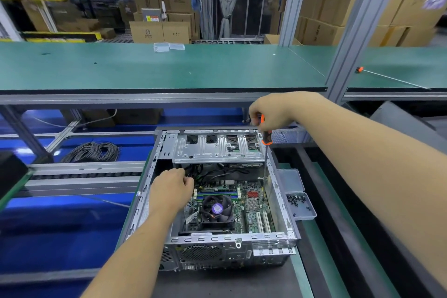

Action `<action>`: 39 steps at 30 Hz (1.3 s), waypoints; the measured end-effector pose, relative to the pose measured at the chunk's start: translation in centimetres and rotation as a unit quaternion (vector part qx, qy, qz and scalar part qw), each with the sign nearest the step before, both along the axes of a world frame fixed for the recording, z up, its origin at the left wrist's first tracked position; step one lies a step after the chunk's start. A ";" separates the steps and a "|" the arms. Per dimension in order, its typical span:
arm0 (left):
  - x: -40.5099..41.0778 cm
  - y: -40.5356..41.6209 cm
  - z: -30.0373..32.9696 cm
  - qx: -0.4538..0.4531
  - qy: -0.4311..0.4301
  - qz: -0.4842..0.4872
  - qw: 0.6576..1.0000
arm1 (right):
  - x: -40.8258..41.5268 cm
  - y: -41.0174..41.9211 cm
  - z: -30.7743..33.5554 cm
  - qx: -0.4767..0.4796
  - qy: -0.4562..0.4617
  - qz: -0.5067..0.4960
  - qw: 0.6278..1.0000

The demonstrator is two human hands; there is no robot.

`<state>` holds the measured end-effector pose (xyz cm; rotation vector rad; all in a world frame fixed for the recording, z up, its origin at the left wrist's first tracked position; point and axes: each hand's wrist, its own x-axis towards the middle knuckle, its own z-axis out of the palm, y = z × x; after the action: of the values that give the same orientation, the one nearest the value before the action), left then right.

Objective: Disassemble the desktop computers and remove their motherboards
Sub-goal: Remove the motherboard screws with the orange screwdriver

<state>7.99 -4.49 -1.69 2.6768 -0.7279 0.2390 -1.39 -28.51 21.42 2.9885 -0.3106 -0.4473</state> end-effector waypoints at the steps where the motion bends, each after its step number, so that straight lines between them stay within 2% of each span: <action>1: 0.0 0.0 0.0 0.000 -0.001 0.001 1.000 | -0.1 0.0 0.2 0.016 0.010 0.001 1.000; 3: 0.0 0.0 0.0 0.003 -0.006 0.001 1.000 | -0.2 0.0 0.1 0.012 0.007 -0.013 1.000; 6: 0.0 0.0 0.0 0.006 -0.006 -0.002 1.000 | -0.1 -0.3 -0.8 0.017 -0.046 -0.039 0.998; 9: -0.1 0.0 0.0 0.004 -0.006 -0.003 1.000 | -0.2 -0.6 -1.2 0.084 -0.069 -0.025 0.994; 14: -0.2 -0.1 0.1 0.009 -0.013 -0.025 1.000 | 0.3 -0.8 -0.4 0.095 -0.078 -0.001 0.992; 18: -0.4 -0.5 0.4 0.085 -0.050 -0.100 0.990 | 0.4 -1.1 0.1 0.121 -0.094 -0.009 0.988; 20: -0.9 -1.1 0.4 0.156 -0.074 -0.179 0.969 | 0.3 -1.2 0.3 0.134 -0.102 -0.012 0.986; 22: -1.7 -1.8 0.0 0.191 -0.054 -0.218 0.956 | 0.3 -1.2 0.5 0.140 -0.108 -0.013 0.984; 25: -2.1 -2.2 -0.3 0.163 -0.029 -0.199 0.966 | 0.2 -1.0 0.3 0.117 -0.095 -0.007 0.988; 28: -1.6 -1.8 0.2 0.041 -0.004 -0.088 0.995 | 0.1 -0.7 -0.6 0.072 -0.077 0.006 0.994; 30: -1.5 -1.3 0.4 -0.035 0.014 -0.021 0.999 | 0.1 -0.6 -1.2 0.053 -0.075 0.012 0.996; 32: -1.4 -1.1 0.3 -0.073 0.029 0.009 0.997 | 0.1 -0.7 -1.6 0.051 -0.074 0.011 0.996; 35: -1.1 -1.0 0.0 -0.082 0.046 0.026 0.995 | 0.2 -0.9 -1.6 0.057 -0.072 0.005 0.996; 39: -1.0 -1.3 -0.1 -0.052 0.028 0.017 0.998 | 0.2 -1.1 -1.3 0.073 -0.085 -0.001 0.994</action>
<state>6.99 -5.78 -1.83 2.5879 -0.6366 0.2025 -1.16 -29.62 20.16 3.1770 -0.3091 -0.2239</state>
